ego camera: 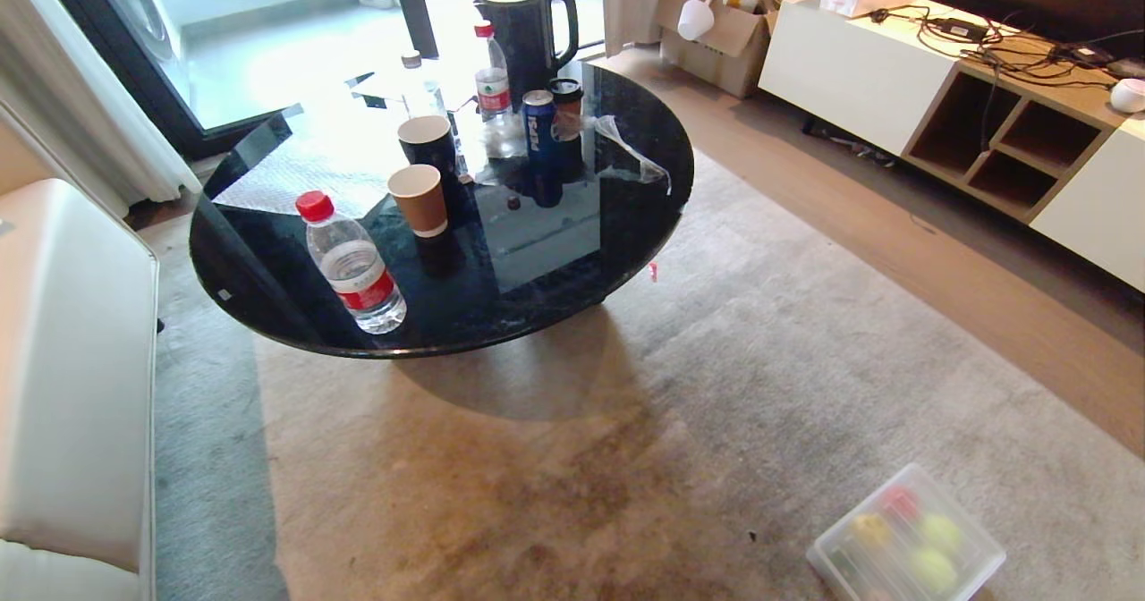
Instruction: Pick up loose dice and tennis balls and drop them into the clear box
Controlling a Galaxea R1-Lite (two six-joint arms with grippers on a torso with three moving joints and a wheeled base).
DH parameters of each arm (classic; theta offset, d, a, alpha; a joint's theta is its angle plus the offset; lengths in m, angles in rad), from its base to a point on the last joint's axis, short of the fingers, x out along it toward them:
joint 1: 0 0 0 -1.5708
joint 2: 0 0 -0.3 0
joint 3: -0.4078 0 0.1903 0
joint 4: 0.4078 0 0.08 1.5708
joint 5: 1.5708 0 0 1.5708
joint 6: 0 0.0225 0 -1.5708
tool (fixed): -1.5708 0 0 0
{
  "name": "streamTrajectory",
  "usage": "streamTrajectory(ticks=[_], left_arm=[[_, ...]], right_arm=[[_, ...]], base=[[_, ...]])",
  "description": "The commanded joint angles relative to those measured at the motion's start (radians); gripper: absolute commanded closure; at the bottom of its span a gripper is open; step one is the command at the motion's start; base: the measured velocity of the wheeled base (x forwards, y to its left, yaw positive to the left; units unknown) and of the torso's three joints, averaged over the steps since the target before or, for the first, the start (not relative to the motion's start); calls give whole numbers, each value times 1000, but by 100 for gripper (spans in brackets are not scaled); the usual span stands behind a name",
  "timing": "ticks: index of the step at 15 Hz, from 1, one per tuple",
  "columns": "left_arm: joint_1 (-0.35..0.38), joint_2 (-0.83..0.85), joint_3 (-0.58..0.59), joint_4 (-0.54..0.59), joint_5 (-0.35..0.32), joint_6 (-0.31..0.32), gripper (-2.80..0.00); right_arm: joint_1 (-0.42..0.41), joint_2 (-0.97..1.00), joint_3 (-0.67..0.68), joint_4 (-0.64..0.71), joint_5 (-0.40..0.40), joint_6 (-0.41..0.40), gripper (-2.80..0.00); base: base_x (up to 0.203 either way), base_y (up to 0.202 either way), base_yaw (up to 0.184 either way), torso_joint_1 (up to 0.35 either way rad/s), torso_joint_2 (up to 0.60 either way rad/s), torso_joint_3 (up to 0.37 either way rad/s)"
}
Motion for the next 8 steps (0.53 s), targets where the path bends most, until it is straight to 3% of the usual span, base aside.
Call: streamTrajectory(ticks=[1,8], left_arm=[[0,2,2,0,1,0,0],[0,2,0,0,1,0,0]], right_arm=[[0,3,0,-2,0,-1,0],[0,3,0,0,0,-1,0]], base=[[0,0,0,6,6,213],[0,0,0,2,4,200]])
